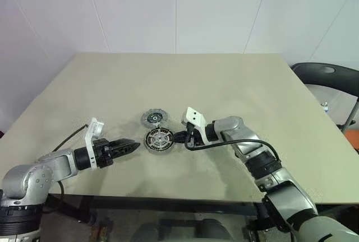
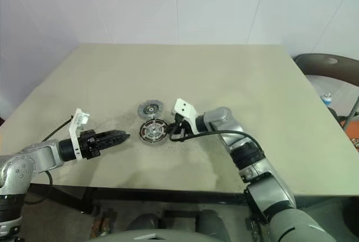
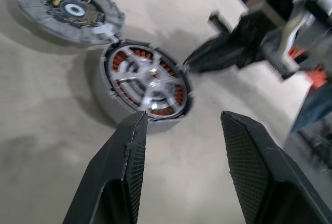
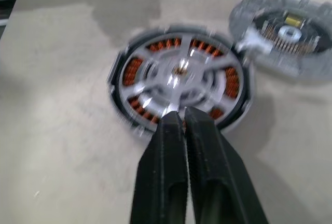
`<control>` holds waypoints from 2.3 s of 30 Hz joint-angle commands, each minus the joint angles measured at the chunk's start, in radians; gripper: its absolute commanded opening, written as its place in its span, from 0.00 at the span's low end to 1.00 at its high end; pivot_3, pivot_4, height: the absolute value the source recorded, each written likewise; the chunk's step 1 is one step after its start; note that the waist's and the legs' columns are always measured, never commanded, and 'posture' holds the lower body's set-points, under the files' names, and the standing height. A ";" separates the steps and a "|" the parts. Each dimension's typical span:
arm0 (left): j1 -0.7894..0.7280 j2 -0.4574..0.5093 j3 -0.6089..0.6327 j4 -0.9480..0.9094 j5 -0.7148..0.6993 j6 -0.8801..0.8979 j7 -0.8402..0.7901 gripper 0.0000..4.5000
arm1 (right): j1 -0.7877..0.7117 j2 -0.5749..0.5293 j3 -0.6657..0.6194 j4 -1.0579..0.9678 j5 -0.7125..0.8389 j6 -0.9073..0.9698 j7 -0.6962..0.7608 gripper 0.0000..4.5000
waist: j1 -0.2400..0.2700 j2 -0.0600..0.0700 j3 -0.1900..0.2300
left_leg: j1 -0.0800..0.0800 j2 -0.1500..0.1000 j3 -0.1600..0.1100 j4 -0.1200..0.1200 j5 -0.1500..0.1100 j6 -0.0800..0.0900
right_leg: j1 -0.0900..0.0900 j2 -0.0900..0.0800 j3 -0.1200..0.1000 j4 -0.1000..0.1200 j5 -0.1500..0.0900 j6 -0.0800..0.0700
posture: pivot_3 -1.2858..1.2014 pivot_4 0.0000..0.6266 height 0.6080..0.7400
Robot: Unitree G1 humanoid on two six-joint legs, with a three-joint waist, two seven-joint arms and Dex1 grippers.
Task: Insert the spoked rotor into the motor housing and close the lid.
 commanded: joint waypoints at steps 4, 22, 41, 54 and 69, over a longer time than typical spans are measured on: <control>-0.030 -0.011 0.038 0.064 0.015 -0.048 -0.004 0.54 | -0.053 0.071 -0.035 0.034 0.014 -0.072 -0.047 0.04 | 0.004 0.000 0.000 | -0.001 0.000 0.000 0.000 0.000 0.000 | 0.000 0.000 0.000 0.000 0.002 0.003 | 0.52 0.00 1.00; -0.014 -0.007 0.044 0.051 0.018 -0.047 -0.016 0.54 | -0.052 0.094 0.016 0.032 -0.011 -0.040 -0.045 0.51 | 0.002 0.000 0.000 | -0.001 0.000 0.000 0.000 0.000 0.001 | -0.001 0.000 0.000 0.000 0.002 0.003 | 0.52 0.00 1.00; -0.005 -0.027 0.053 0.055 0.011 -0.046 0.006 0.54 | -0.076 0.159 -0.008 0.114 -0.028 -0.100 -0.103 0.01 | 0.002 0.000 0.000 | -0.001 0.000 0.000 0.000 0.000 0.001 | 0.000 0.000 0.000 0.000 0.002 0.003 | 0.52 0.00 1.00; -0.009 -0.044 0.049 0.061 0.016 -0.046 0.014 0.54 | -0.053 0.141 0.021 0.220 -0.101 -0.176 -0.154 0.01 | 0.003 -0.001 -0.001 | 0.005 0.000 0.000 0.001 0.000 0.000 | 0.005 0.000 0.000 0.002 0.002 0.003 | 0.52 0.00 1.00; -0.021 -0.047 0.047 0.071 0.017 -0.046 0.016 0.54 | -0.031 0.116 0.067 0.250 -0.154 -0.215 -0.158 0.01 | 0.000 0.000 -0.001 | 0.000 0.000 0.000 0.000 0.000 0.000 | 0.000 0.000 0.000 0.001 0.002 0.003 | 0.52 0.00 1.00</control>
